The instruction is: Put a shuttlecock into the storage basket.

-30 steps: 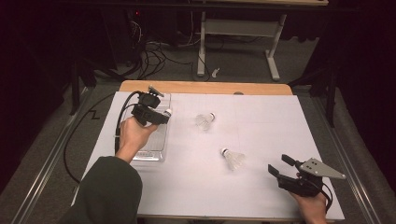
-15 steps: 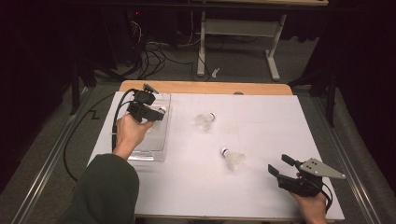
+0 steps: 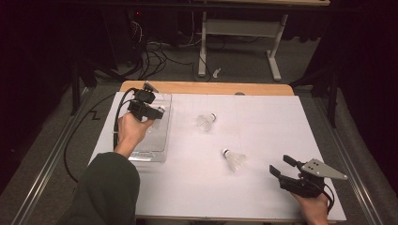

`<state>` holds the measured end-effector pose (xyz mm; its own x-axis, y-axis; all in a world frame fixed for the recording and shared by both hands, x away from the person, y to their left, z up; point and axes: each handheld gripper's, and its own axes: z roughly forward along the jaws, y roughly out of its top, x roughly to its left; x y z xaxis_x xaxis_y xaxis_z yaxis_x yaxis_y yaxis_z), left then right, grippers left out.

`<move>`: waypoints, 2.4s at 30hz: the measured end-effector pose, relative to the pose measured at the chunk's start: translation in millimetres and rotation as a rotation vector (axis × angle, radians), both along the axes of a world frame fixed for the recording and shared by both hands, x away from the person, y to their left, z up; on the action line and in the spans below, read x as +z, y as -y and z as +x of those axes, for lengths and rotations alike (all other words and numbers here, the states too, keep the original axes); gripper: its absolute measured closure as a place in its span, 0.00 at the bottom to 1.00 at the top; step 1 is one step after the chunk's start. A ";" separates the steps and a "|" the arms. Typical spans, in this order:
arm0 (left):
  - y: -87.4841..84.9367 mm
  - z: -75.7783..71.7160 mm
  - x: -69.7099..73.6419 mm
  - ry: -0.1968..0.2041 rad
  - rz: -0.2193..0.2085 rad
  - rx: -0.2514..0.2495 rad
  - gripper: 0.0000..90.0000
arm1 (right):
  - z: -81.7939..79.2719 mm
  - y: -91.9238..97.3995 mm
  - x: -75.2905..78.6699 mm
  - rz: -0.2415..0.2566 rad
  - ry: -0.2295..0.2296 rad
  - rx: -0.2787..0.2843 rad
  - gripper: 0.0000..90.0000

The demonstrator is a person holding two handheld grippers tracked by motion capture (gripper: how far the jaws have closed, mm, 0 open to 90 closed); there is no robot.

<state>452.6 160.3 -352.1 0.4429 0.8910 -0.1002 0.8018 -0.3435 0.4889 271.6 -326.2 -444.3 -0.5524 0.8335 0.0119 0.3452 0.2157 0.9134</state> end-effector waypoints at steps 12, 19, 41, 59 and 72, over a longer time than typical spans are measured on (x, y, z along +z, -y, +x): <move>1.4 11.1 0.1 0.004 0.003 0.014 0.77 | 0.2 0.8 -0.1 0.001 0.001 -0.001 0.36; 1.2 17.9 -2.2 -0.003 0.002 0.030 0.76 | 0.2 0.9 -0.1 0.001 0.001 -0.001 0.36; 5.5 41.5 -14.5 -0.022 0.043 0.064 0.74 | 0.4 0.8 -0.3 0.001 -0.002 0.000 0.36; 8.4 53.2 -28.7 -0.039 0.065 0.078 0.71 | 0.7 1.1 -0.4 0.001 -0.002 0.001 0.36; 8.6 58.2 -35.4 -0.052 0.056 0.097 0.63 | 0.4 1.1 -0.3 0.000 -0.001 0.002 0.36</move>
<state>510.7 151.7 -387.6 0.3498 0.9342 -0.0700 0.8566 -0.2886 0.4277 272.0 -327.3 -444.6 -0.5541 0.8324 0.0127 0.3456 0.2162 0.9131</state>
